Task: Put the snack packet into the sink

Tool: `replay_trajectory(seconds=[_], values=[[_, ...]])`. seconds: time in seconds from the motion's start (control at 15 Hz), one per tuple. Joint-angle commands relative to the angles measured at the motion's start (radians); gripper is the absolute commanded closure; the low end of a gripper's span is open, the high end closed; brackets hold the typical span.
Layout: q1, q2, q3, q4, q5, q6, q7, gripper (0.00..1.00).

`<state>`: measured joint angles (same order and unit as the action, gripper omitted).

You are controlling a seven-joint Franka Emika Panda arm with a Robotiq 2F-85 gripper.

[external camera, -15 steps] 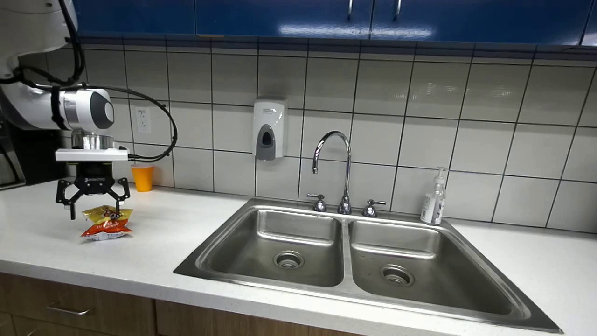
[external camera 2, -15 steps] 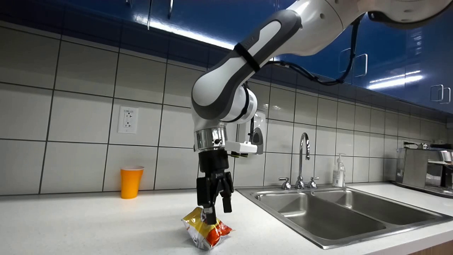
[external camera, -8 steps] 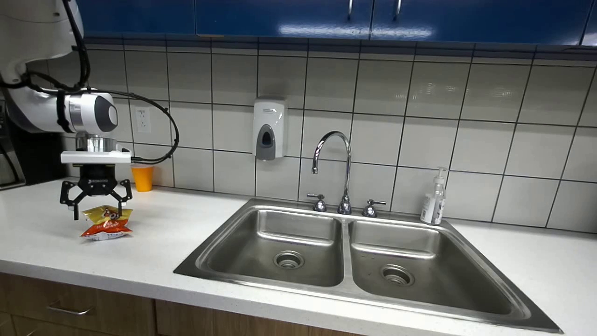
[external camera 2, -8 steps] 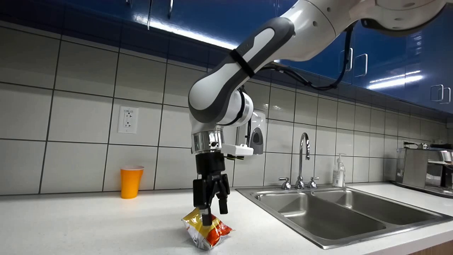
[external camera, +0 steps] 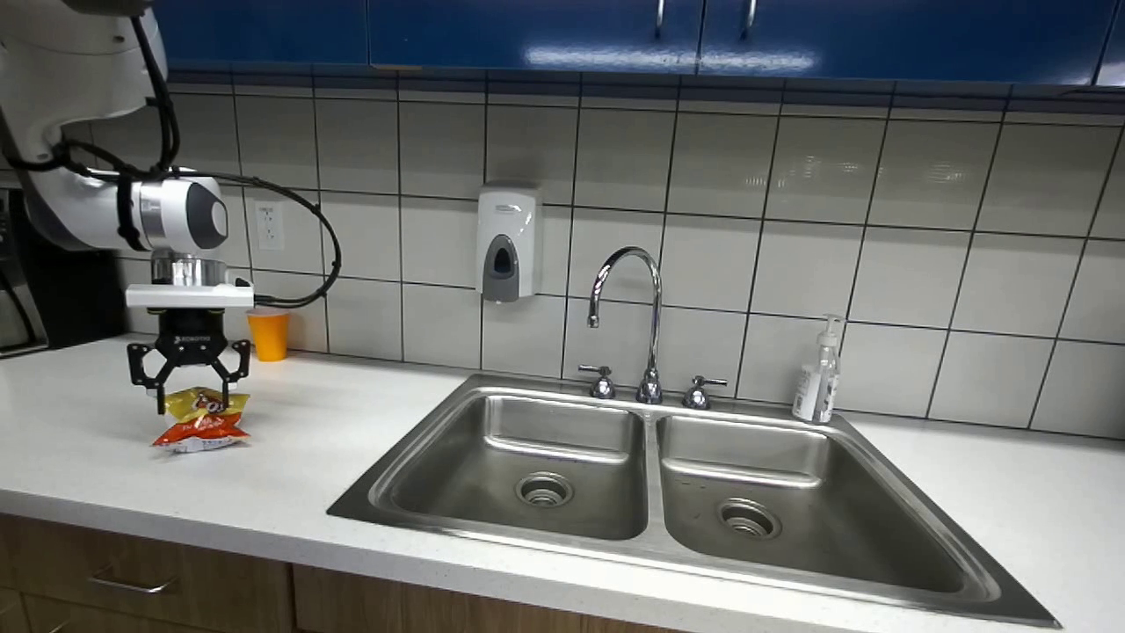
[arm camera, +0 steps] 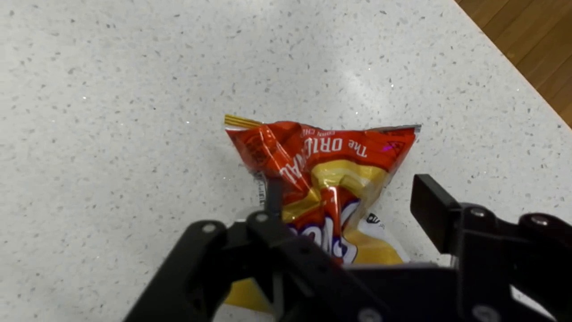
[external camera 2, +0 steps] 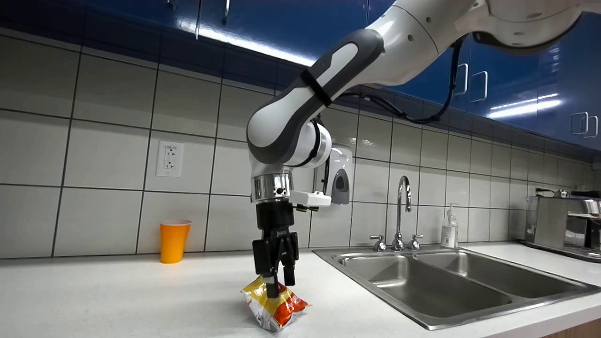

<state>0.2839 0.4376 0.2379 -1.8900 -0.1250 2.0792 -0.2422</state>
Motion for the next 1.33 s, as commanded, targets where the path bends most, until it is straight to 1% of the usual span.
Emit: replay_trajectory(seconds=[0.0, 0.27, 0.4, 0.93, 1.27], values=[[-0.002, 0.011, 0.001, 0.038, -0.025, -0.023, -0.021, 0.56], [-0.004, 0.008, 0.002, 0.040, -0.026, -0.019, -0.028, 0.87], [-0.006, 0.004, 0.003, 0.036, -0.023, -0.014, -0.031, 0.99], [-0.016, -0.025, 0.002, 0.009, -0.015, 0.001, -0.030, 1.00], [-0.013, -0.090, -0.005, -0.002, -0.036, -0.011, -0.013, 1.00]])
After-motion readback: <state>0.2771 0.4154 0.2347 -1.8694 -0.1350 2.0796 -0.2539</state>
